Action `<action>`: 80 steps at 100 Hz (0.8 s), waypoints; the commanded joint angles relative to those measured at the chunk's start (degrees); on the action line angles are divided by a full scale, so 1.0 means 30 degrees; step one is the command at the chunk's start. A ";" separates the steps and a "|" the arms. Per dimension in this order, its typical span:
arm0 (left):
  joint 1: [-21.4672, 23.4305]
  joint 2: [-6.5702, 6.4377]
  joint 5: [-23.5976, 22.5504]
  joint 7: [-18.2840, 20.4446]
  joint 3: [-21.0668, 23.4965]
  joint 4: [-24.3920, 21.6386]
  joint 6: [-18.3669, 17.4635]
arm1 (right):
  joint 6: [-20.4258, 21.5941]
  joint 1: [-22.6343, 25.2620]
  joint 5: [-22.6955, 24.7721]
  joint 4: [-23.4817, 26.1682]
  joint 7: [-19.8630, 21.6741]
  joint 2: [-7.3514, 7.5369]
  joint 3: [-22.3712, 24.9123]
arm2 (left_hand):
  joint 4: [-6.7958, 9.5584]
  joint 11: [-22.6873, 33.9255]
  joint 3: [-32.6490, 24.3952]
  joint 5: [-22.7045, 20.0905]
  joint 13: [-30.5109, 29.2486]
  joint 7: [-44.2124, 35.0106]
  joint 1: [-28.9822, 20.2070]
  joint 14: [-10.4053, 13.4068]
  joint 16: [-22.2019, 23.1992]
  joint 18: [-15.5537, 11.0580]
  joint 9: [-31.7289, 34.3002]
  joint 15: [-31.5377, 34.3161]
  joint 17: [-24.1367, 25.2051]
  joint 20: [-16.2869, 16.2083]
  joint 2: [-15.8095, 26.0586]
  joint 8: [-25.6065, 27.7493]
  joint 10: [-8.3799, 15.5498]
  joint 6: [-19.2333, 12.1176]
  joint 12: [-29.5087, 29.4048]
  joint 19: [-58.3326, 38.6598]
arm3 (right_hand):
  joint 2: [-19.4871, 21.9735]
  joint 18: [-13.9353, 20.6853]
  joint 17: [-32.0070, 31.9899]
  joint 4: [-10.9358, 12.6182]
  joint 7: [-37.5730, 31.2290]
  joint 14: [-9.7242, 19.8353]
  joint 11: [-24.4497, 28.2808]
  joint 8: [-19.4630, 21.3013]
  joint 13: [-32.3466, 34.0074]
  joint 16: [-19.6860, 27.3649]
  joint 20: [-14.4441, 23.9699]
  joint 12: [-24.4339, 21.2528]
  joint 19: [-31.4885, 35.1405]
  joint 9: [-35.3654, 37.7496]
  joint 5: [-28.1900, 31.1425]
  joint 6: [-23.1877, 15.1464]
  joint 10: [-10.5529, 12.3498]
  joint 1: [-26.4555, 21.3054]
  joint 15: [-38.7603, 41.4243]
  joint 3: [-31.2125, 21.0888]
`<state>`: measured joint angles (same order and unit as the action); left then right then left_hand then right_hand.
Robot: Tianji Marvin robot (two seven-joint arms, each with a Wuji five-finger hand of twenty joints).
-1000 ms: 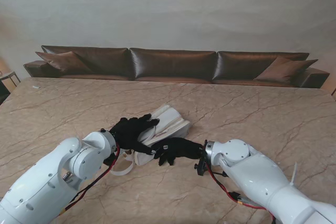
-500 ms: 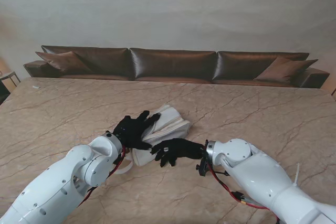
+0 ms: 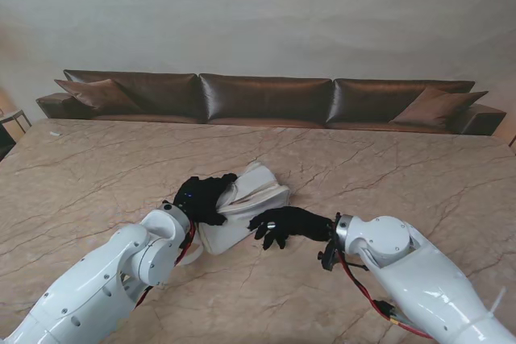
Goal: Pack the cosmetics bag
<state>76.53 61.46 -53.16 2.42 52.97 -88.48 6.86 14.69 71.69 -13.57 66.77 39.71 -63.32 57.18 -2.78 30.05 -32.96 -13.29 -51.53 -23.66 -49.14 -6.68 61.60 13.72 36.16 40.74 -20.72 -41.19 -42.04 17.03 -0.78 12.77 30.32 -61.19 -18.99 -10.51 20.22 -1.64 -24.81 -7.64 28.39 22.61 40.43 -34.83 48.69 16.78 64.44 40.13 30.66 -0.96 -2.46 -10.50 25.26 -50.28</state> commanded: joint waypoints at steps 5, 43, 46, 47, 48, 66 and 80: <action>0.0238 0.0136 0.0425 -0.0648 0.0225 0.0988 0.0077 | -0.0417 0.1030 0.0539 0.1058 -0.0622 0.0658 0.1108 | 0.0759 0.6058 -0.3334 -0.2657 -0.1722 -0.5372 -0.5473 0.0629 0.1761 0.0787 0.4730 0.0143 -0.0715 -0.0647 0.1782 0.2311 0.5975 -0.2380 0.2398 -0.1151 | 0.0340 -0.0075 0.0514 -0.0320 -0.0316 -0.0147 0.0506 0.0257 0.0689 -0.0151 0.0205 0.0053 0.0446 0.0777 0.0806 -0.0894 0.0244 -0.0017 0.0377 0.0312; 0.0223 0.0760 0.4776 -0.1323 0.1657 0.1960 -0.1230 | -0.4048 0.3029 0.5065 0.3440 -0.4995 0.0476 0.4085 | 0.1197 0.9884 -0.3660 -0.8865 -0.0613 -1.3325 -0.8276 -0.0209 0.3745 0.3725 0.6422 0.2761 -0.0115 0.0078 0.5542 1.0852 0.6610 -1.0470 0.7954 -0.1443 | -0.0164 -0.0156 0.3151 -0.0934 -0.2502 -0.0543 0.2578 0.0639 0.3064 -0.0955 0.0151 0.0820 0.4440 0.3409 0.3662 -0.1232 -0.0043 -0.2179 0.2844 -0.3339; 0.0263 0.0768 0.4950 -0.1285 0.1777 0.1966 -0.1351 | -0.4098 0.3035 0.5410 0.3391 -0.5691 0.0355 0.4053 | 0.1193 0.9690 -0.3758 -0.9363 -0.0550 -1.3756 -0.8277 -0.0305 0.3776 0.3805 0.6462 0.2842 -0.0086 -0.0016 0.5541 1.1479 0.6448 -1.0594 0.8156 -0.1395 | -0.0493 -0.0167 0.3376 -0.1126 -0.2854 -0.0545 0.2794 0.0527 0.3204 -0.1040 0.0098 0.0920 0.4787 0.3542 0.3777 -0.1323 0.0002 -0.2045 0.3154 -0.3645; 0.0278 0.0770 0.5000 -0.1272 0.1816 0.1966 -0.1392 | -0.4107 0.3028 0.5520 0.3364 -0.5895 0.0316 0.4037 | 0.1191 0.9641 -0.3778 -0.9564 -0.0538 -1.3912 -0.8277 -0.0324 0.3783 0.3821 0.6467 0.2862 -0.0085 -0.0036 0.5548 1.1647 0.6404 -1.0625 0.8189 -0.1386 | -0.0570 -0.0170 0.3439 -0.1158 -0.2917 -0.0545 0.2838 0.0514 0.3241 -0.1054 0.0088 0.0941 0.4848 0.3584 0.3806 -0.1336 0.0016 -0.2038 0.3209 -0.3690; 0.0292 0.0770 0.5045 -0.1260 0.1855 0.1966 -0.1437 | -0.4124 0.3019 0.5623 0.3340 -0.6081 0.0280 0.4020 | 0.1189 0.9584 -0.3801 -0.9718 -0.0513 -1.4044 -0.8278 -0.0327 0.3775 0.3827 0.6478 0.2884 -0.0087 -0.0067 0.5574 1.1947 0.6379 -1.0666 0.8258 -0.1369 | -0.0627 -0.0166 0.3496 -0.1183 -0.2963 -0.0527 0.2871 0.0507 0.3283 -0.1067 0.0081 0.0958 0.4894 0.3613 0.3828 -0.1350 0.0040 -0.2035 0.3256 -0.3717; 0.0678 0.0846 0.5880 -0.1471 0.2573 0.2021 -0.2728 | -0.4816 0.2367 0.7103 0.2769 -0.7790 -0.0049 0.3436 | 0.1224 0.9457 -0.3852 -1.1947 -0.0378 -1.5841 -0.8278 -0.0446 0.3850 0.3813 0.6253 0.3046 -0.0091 -0.0257 0.5699 1.4768 0.6425 -1.0988 0.8406 -0.1302 | -0.1163 0.0054 0.2494 -0.0781 -0.2159 -0.0071 0.2514 0.0608 0.1798 -0.0868 -0.0297 0.0971 0.4428 0.1615 0.2134 -0.1029 0.0278 -0.2305 0.2824 -0.4195; 0.1022 0.0916 0.6067 -0.2092 0.3025 0.2091 -0.4056 | -0.4628 0.1154 0.7713 0.1590 -0.7601 -0.0019 0.2505 | 0.1211 0.9521 -0.3853 -1.2782 -0.0452 -1.6549 -0.8278 -0.0470 0.3832 0.3819 0.6265 0.3037 -0.0086 -0.0319 0.5655 1.5668 0.6497 -1.0966 0.8248 -0.1254 | -0.1820 0.0633 0.1654 -0.1031 -0.0940 0.0470 0.2223 0.0454 -0.0421 -0.1127 0.0374 0.0886 0.4320 -0.1615 -0.0495 -0.0529 0.0346 -0.3246 0.2552 -0.4951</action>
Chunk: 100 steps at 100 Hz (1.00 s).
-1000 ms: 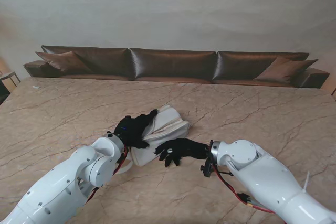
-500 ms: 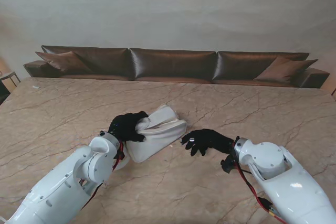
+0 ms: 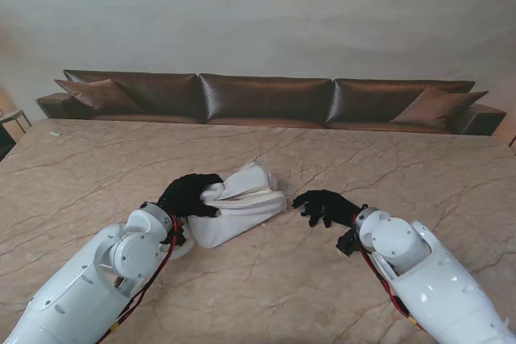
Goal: Pack the cosmetics bag
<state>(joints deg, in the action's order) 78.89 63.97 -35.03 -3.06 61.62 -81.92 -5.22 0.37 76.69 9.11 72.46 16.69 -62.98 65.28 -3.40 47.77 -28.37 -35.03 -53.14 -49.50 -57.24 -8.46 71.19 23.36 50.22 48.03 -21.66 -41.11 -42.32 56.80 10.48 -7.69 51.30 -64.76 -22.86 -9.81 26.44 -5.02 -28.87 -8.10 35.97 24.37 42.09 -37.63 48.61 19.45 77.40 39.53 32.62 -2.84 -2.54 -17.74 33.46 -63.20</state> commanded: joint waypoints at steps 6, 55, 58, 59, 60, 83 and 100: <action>0.0402 0.0069 0.0052 -0.0296 0.0291 -0.0207 -0.0293 | 0.0220 -0.1088 0.0048 -0.0884 0.0291 -0.0152 -0.0664 | 0.1408 0.3625 -0.5353 -0.5540 0.0069 -0.7914 -0.5575 0.0124 0.0620 0.0579 0.1573 0.0610 0.0236 -0.0357 0.5759 0.2526 0.2744 -0.4136 0.1227 -0.0054 | -0.0762 0.0576 -0.0888 0.0033 0.0773 0.0798 -0.0192 -0.0367 -0.1967 -0.0467 0.0750 0.0041 -0.0152 -0.2860 -0.2292 0.0065 0.0325 -0.1425 -0.0065 -0.1006; 0.0724 0.0040 0.0355 -0.0143 0.0566 -0.0482 -0.0967 | 0.1515 -0.5363 -0.1918 -0.5639 0.0330 -0.1330 -0.4592 | 0.1454 0.3450 -0.5238 -0.5236 0.0014 -0.7857 -0.5575 0.0225 0.0544 0.0453 0.1550 0.0426 0.0300 -0.0396 0.5856 0.2740 0.2777 -0.4094 0.1022 0.0088 | -0.0254 0.2439 -0.6656 0.0090 -0.0753 0.2249 0.0018 -0.1716 -1.1470 -0.1012 0.1683 -0.0493 -0.4219 -0.9810 -0.5607 -0.1835 0.0356 -0.4979 0.0299 -0.2593; 0.0718 0.0044 0.0391 -0.0133 0.0559 -0.0478 -0.0944 | 0.1667 -0.5631 -0.1980 -0.5959 0.0316 -0.1425 -0.4906 | 0.1461 0.3456 -0.5242 -0.5224 -0.0004 -0.7860 -0.5575 0.0211 0.0555 0.0454 0.1547 0.0439 0.0298 -0.0396 0.5872 0.2739 0.2763 -0.4074 0.1019 0.0092 | -0.0248 0.2653 -0.7053 0.0065 -0.0799 0.2373 -0.0128 -0.1718 -1.1949 -0.0951 0.1731 -0.0582 -0.4485 -0.9819 -0.5595 -0.1847 0.0382 -0.5146 0.0346 -0.2649; 0.0717 0.0044 0.0400 -0.0125 0.0557 -0.0478 -0.0936 | 0.1717 -0.5718 -0.1999 -0.6063 0.0325 -0.1452 -0.5008 | 0.1459 0.3459 -0.5231 -0.5230 0.0001 -0.7865 -0.5575 0.0211 0.0556 0.0451 0.1564 0.0437 0.0298 -0.0398 0.5863 0.2739 0.2776 -0.4091 0.1017 0.0091 | -0.0233 0.2749 -0.7156 0.0053 -0.0816 0.2388 -0.0285 -0.1719 -1.1992 -0.0824 0.1757 -0.0664 -0.4583 -0.9796 -0.5592 -0.1811 0.0401 -0.5185 0.0236 -0.2645; 0.0716 0.0043 0.0406 -0.0116 0.0555 -0.0479 -0.0927 | 0.1773 -0.5812 -0.2019 -0.6181 0.0339 -0.1481 -0.5116 | 0.1462 0.3459 -0.5236 -0.5230 -0.0006 -0.7867 -0.5575 0.0221 0.0555 0.0451 0.1569 0.0436 0.0298 -0.0399 0.5873 0.2739 0.2782 -0.4103 0.1014 0.0092 | -0.0193 0.2855 -0.7302 0.0046 -0.0836 0.2407 -0.0497 -0.1718 -1.2008 -0.0615 0.1792 -0.0768 -0.4697 -0.9781 -0.5584 -0.1791 0.0418 -0.5264 0.0003 -0.2632; 0.0631 0.0015 0.0541 0.0144 0.0484 -0.0402 -0.0835 | 0.3302 -0.7456 -0.2160 -0.8739 0.0337 -0.2235 -0.7347 | 0.1500 0.3458 -0.5147 -0.5173 -0.0041 -0.7889 -0.5575 0.0290 0.0512 0.0402 0.1535 0.0409 0.0252 -0.0429 0.5970 0.2731 0.2776 -0.4128 0.0970 0.0074 | -0.0211 0.3651 -0.8650 -0.0068 -0.1285 0.2549 -0.2951 -0.1373 -1.2135 0.0437 0.2488 -0.1675 -0.5327 -0.9729 -0.4816 -0.2169 0.0503 -0.4789 -0.2812 -0.2374; 0.0568 0.0017 0.0707 0.0293 0.0569 -0.0385 -0.0612 | 0.4647 -0.8132 -0.1532 -0.9878 0.0494 -0.2380 -0.8722 | 0.1541 0.3470 -0.5121 -0.5135 -0.0016 -0.7921 -0.5575 0.0277 0.0518 0.0359 0.1496 0.0416 0.0242 -0.0450 0.6012 0.2738 0.2777 -0.4066 0.0948 0.0060 | -0.0966 0.3791 -0.8767 -0.0003 -0.2114 0.2662 -0.3679 -0.0598 -1.2228 -0.0129 0.2758 -0.1784 -0.5315 -0.9715 -0.2253 -0.2863 0.0644 -0.4648 -0.3477 -0.3102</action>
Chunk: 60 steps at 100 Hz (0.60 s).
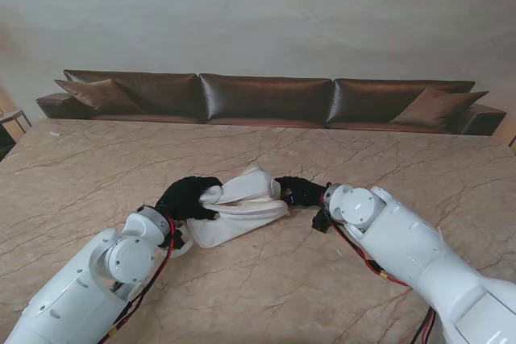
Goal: Pack the cosmetics bag
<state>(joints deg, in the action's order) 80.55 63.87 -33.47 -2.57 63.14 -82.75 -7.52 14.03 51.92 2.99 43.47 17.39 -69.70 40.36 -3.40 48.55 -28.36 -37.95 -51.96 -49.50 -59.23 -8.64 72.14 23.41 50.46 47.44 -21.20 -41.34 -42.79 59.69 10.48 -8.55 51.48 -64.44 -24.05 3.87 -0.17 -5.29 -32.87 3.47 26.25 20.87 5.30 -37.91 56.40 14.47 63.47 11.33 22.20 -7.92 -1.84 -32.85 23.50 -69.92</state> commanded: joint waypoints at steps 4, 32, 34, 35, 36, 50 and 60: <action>0.0001 0.0064 0.0231 0.0117 0.0065 -0.0093 0.0202 | 0.0404 0.0018 0.0825 -0.0370 0.0226 -0.0110 -0.0691 | 0.1548 0.3209 -0.5117 -0.4148 -0.0406 -0.7917 -0.4913 0.0293 0.0215 0.0351 0.1395 0.0627 0.0080 -0.0394 0.6160 0.1772 0.2761 -0.3776 0.0881 -0.0067 | -0.0739 -0.0755 0.0139 0.0115 -0.1264 -0.1167 -0.0360 0.0958 0.0033 -0.0197 0.0206 -0.0044 -0.0670 -0.0254 0.2261 -0.1460 0.0450 0.0276 -0.0216 -0.1178; -0.0024 0.0145 0.0440 -0.0028 0.0018 -0.0056 0.0647 | 0.1217 0.0277 0.2271 0.0018 0.0267 0.0618 -0.1030 | 0.1620 0.3262 -0.5097 -0.4141 -0.0424 -0.8035 -0.4913 0.0312 0.0208 0.0353 0.1384 0.0672 0.0064 -0.0420 0.6224 0.1818 0.2762 -0.3724 0.0862 -0.0107 | -0.3592 -0.1016 0.0513 -0.2105 -0.6013 -0.0946 0.3387 0.3974 0.0270 -0.0608 0.0247 0.1239 -0.0249 -0.0196 0.7944 -0.4710 0.1100 -0.0044 0.1231 -0.3272; -0.0026 0.0154 0.0462 -0.0046 0.0009 -0.0052 0.0675 | 0.1252 0.0324 0.2303 0.0079 0.0340 0.0685 -0.0981 | 0.1616 0.3266 -0.5083 -0.4123 -0.0409 -0.8046 -0.4913 0.0322 0.0209 0.0348 0.1374 0.0669 0.0058 -0.0422 0.6217 0.1828 0.2761 -0.3729 0.0863 -0.0110 | -0.3705 -0.1021 0.0522 -0.2128 -0.6066 -0.0939 0.3479 0.3980 0.0300 -0.0615 0.0248 0.1264 -0.0244 -0.0073 0.8103 -0.4800 0.1125 0.0037 0.1307 -0.3285; -0.0029 0.0158 0.0473 -0.0056 0.0004 -0.0048 0.0689 | 0.1264 0.0351 0.2311 0.0120 0.0392 0.0724 -0.0952 | 0.1620 0.3265 -0.5092 -0.4129 -0.0412 -0.8055 -0.4913 0.0317 0.0212 0.0346 0.1367 0.0673 0.0069 -0.0422 0.6228 0.1833 0.2759 -0.3728 0.0863 -0.0107 | -0.3857 -0.1023 0.0524 -0.2241 -0.6073 -0.0944 0.3428 0.3909 0.0287 -0.0586 0.0248 0.1220 -0.0245 0.0057 0.8123 -0.4822 0.1119 0.0184 0.1422 -0.3387; -0.0031 0.0162 0.0482 -0.0065 -0.0002 -0.0045 0.0702 | 0.1275 0.0379 0.2312 0.0163 0.0455 0.0763 -0.0919 | 0.1622 0.3268 -0.5095 -0.4130 -0.0412 -0.8062 -0.4913 0.0323 0.0213 0.0349 0.1368 0.0675 0.0067 -0.0423 0.6227 0.1836 0.2758 -0.3725 0.0863 -0.0109 | -0.3961 -0.1023 0.0525 -0.2316 -0.6081 -0.0945 0.3404 0.3871 0.0283 -0.0568 0.0248 0.1198 -0.0246 0.0121 0.8140 -0.4846 0.1117 0.0295 0.1481 -0.3408; -0.0072 0.0222 0.0537 -0.0246 -0.0124 0.0005 0.0928 | 0.1351 0.0816 0.1435 0.0601 0.1887 0.1139 -0.0209 | 0.1626 0.3268 -0.5093 -0.4078 -0.0405 -0.8044 -0.4913 0.0276 0.0225 0.0373 0.1372 0.0699 0.0115 -0.0450 0.6252 0.1847 0.2689 -0.3686 0.0846 -0.0111 | -0.5282 -0.1134 0.0174 -0.3231 -0.7301 -0.0934 0.3397 0.3294 0.0258 -0.0153 0.0211 0.1222 -0.0567 0.1378 0.7762 -0.4929 0.0949 0.1624 0.1730 -0.3273; -0.0104 0.0248 0.0546 -0.0331 -0.0219 0.0036 0.1036 | 0.1502 0.1062 0.1023 0.0800 0.2612 0.1378 0.0137 | 0.1630 0.3241 -0.5086 -0.4078 -0.0382 -0.8042 -0.4913 0.0306 0.0216 0.0366 0.1336 0.0695 0.0122 -0.0455 0.6261 0.1849 0.2724 -0.3686 0.0829 -0.0106 | -0.4348 -0.1166 -0.0023 -0.2378 -0.7712 -0.0952 0.3139 0.3940 0.0267 0.0057 0.0320 0.1184 -0.0859 0.1617 0.7110 -0.4684 0.0846 0.3678 0.1480 -0.1830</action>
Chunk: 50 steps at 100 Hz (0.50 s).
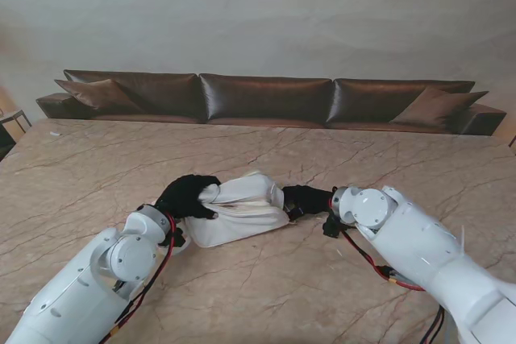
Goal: Pack the cosmetics bag
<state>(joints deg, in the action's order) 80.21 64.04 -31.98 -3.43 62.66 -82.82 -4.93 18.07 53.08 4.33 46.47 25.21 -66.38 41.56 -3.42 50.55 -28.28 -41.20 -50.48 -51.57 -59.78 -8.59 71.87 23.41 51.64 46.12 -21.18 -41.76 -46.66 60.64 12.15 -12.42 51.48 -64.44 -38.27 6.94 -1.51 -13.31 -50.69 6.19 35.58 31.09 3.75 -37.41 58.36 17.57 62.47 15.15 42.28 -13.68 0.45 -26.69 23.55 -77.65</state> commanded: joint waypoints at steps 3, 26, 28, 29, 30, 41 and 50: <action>0.0000 0.0194 0.0058 -0.0046 -0.0092 0.0071 0.0191 | 0.0231 0.0747 0.0525 -0.0187 0.0099 0.0318 -0.0163 | 0.1650 0.2575 -0.5137 -0.2963 -0.0861 -0.7323 -0.4729 0.0281 0.0311 0.0358 0.0935 0.1133 0.0137 -0.0304 0.7521 0.1522 0.2160 -0.2380 0.0826 -0.0085 | 0.0903 -0.2303 0.0422 0.0649 -0.1695 -0.1921 -0.0085 0.0777 0.0763 -0.0175 -0.0295 0.0123 -0.0586 0.0467 0.0316 -0.2691 0.0003 0.2420 0.1536 0.1582; -0.0091 0.0186 0.0035 0.0021 -0.0287 0.0112 0.0233 | 0.0410 0.1350 0.0770 0.0269 0.0026 0.0597 0.0591 | 0.1640 0.2572 -0.5064 -0.2914 -0.0884 -0.7251 -0.4729 0.0274 0.0294 0.0322 0.0932 0.1145 0.0159 -0.0335 0.7561 0.1472 0.2163 -0.2377 0.0809 -0.0087 | 0.0728 -0.3116 0.1657 0.0154 -0.2215 -0.2219 -0.0174 0.2389 0.2105 -0.0594 -0.0041 0.0326 -0.0420 0.3459 0.1423 -0.2943 -0.0055 0.2260 0.3129 0.3089; -0.0097 0.0185 0.0034 0.0031 -0.0296 0.0111 0.0243 | 0.0406 0.1395 0.0807 0.0330 0.0019 0.0626 0.0647 | 0.1644 0.2572 -0.5069 -0.2932 -0.0883 -0.7257 -0.4729 0.0271 0.0294 0.0320 0.0932 0.1146 0.0162 -0.0337 0.7572 0.1470 0.2163 -0.2369 0.0808 -0.0088 | 0.0725 -0.3115 0.1681 0.0112 -0.2235 -0.2226 -0.0169 0.2392 0.2154 -0.0563 -0.0042 0.0347 -0.0423 0.3594 0.1474 -0.2862 -0.0042 0.2215 0.3118 0.3092; -0.0100 0.0185 0.0033 0.0033 -0.0300 0.0111 0.0248 | 0.0401 0.1419 0.0819 0.0365 0.0027 0.0642 0.0677 | 0.1650 0.2572 -0.5082 -0.2932 -0.0890 -0.7257 -0.4729 0.0270 0.0296 0.0332 0.0926 0.1151 0.0175 -0.0336 0.7571 0.1469 0.2148 -0.2361 0.0808 -0.0080 | 0.0722 -0.3110 0.1683 0.0094 -0.2252 -0.2230 -0.0165 0.2396 0.2182 -0.0550 -0.0043 0.0359 -0.0429 0.3647 0.1506 -0.2818 -0.0046 0.2197 0.3115 0.3091; -0.0103 0.0185 0.0031 0.0032 -0.0305 0.0112 0.0252 | 0.0395 0.1443 0.0829 0.0401 0.0040 0.0660 0.0710 | 0.1649 0.2568 -0.5078 -0.2926 -0.0896 -0.7256 -0.4729 0.0289 0.0295 0.0322 0.0921 0.1153 0.0178 -0.0337 0.7582 0.1467 0.2151 -0.2358 0.0806 -0.0079 | 0.0730 -0.3107 0.1696 0.0078 -0.2264 -0.2225 -0.0141 0.2397 0.2239 -0.0539 -0.0044 0.0377 -0.0429 0.3746 0.1533 -0.2783 -0.0032 0.2180 0.3123 0.3090; -0.0127 0.0194 -0.0005 -0.0011 -0.0350 0.0123 0.0308 | 0.0312 0.1799 0.0953 0.0809 0.0109 0.0828 0.1174 | 0.1652 0.2543 -0.5039 -0.2873 -0.0895 -0.7238 -0.4729 0.0281 0.0282 0.0331 0.0910 0.1163 0.0151 -0.0360 0.7588 0.1449 0.2139 -0.2343 0.0783 -0.0103 | 0.0613 -0.3425 0.2725 -0.0075 -0.2189 -0.2446 0.0354 0.1954 0.3914 -0.0523 0.0167 0.1043 0.0197 0.5565 0.1917 -0.2285 0.0104 0.1816 0.3521 0.2729; -0.0130 0.0196 0.0001 0.0011 -0.0373 0.0107 0.0419 | 0.0076 0.2027 0.0969 0.1200 0.0537 0.1034 0.1451 | 0.1661 0.2520 -0.4985 -0.2829 -0.0975 -0.7214 -0.4729 0.0285 0.0254 0.0331 0.0912 0.1201 0.0087 -0.0391 0.7641 0.1428 0.2082 -0.2331 0.0752 -0.0154 | -0.0029 -0.3680 0.3730 0.0176 -0.2204 -0.2803 0.1258 0.1132 0.5795 -0.1114 0.0414 0.2338 0.0939 0.7527 0.2225 -0.1852 0.0311 0.1614 0.4378 0.1847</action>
<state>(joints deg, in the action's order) 79.57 64.18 -32.05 -3.46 61.66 -82.65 -4.25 19.32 57.36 6.70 50.46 25.11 -64.20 46.56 -3.42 50.75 -28.28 -41.35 -50.48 -51.67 -60.45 -8.58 71.93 23.41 51.64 46.16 -21.06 -41.83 -46.76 60.64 12.19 -12.48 51.53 -64.44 -35.64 5.34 6.29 -12.07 -54.93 7.09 36.30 35.82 13.14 -38.43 58.11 22.04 63.52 33.44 45.42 -17.00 0.54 -21.25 30.10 -70.07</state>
